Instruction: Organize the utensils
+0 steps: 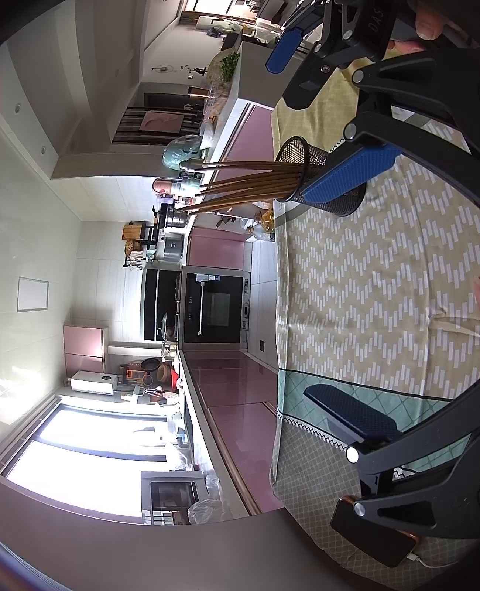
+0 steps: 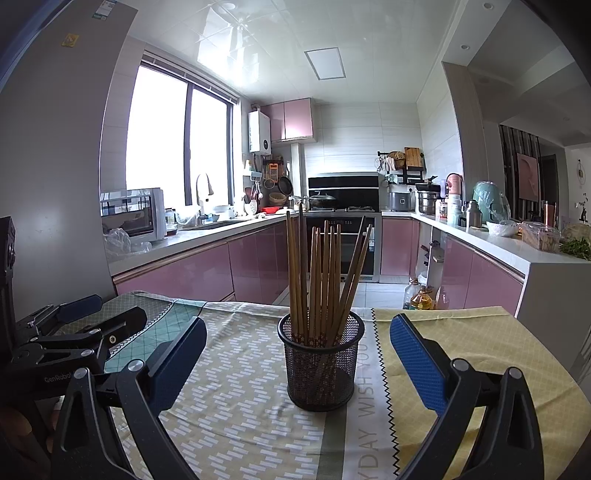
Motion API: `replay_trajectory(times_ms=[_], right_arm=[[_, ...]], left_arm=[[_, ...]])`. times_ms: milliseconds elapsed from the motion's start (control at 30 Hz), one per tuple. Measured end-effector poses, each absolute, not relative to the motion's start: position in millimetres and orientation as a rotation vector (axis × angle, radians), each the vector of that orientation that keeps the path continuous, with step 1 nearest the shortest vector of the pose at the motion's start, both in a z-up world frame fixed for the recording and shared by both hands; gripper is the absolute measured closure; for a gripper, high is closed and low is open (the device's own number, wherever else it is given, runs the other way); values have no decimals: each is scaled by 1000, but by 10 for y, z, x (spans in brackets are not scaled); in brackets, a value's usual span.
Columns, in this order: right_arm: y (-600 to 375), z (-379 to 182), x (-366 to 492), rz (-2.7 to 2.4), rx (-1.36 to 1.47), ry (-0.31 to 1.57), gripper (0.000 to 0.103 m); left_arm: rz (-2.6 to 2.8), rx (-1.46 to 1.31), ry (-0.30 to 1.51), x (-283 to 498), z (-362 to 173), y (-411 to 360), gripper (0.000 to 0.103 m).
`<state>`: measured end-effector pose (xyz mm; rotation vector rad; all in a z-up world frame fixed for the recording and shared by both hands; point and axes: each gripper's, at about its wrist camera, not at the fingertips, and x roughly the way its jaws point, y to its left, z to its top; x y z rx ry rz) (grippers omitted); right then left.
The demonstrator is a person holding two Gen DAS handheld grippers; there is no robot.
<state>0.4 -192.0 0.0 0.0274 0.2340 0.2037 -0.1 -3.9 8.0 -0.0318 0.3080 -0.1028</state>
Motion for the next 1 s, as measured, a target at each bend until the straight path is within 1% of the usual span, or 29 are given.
replay_trajectory(times_ms=[1000], right_arm=[[-1906, -28, 9, 203, 31, 231, 7]], left_arm=[[-103, -32, 309, 15, 94, -33, 6]])
